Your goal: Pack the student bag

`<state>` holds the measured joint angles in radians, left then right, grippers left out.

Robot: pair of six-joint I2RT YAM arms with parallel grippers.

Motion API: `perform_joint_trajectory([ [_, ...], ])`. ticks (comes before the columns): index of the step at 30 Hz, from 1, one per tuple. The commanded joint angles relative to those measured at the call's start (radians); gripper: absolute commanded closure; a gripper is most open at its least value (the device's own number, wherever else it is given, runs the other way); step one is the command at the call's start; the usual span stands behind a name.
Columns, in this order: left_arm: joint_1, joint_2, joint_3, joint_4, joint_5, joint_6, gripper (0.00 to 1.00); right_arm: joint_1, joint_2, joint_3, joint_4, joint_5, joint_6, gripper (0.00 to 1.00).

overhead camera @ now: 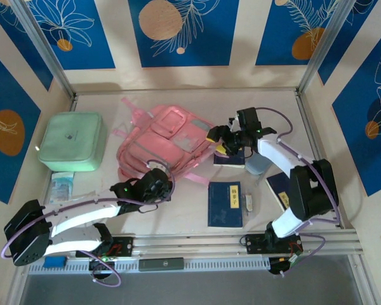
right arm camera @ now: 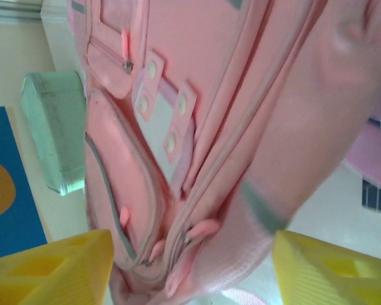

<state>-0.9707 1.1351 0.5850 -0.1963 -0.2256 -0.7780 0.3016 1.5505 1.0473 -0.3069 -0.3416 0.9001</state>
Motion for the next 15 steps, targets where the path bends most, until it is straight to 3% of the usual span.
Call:
perform_joint_trajectory([
  [1,0.007,0.005,0.05,0.051,0.033,-0.016,1.0,0.079,-0.103,-0.084,-0.037,-0.037,0.072,0.26],
  [9,0.007,0.023,0.049,0.076,0.053,-0.018,1.0,0.322,-0.171,-0.267,0.225,0.117,0.444,0.15],
  [15,0.007,0.028,0.048,0.078,0.055,-0.019,1.0,0.421,-0.037,-0.256,0.395,0.193,0.574,0.2],
])
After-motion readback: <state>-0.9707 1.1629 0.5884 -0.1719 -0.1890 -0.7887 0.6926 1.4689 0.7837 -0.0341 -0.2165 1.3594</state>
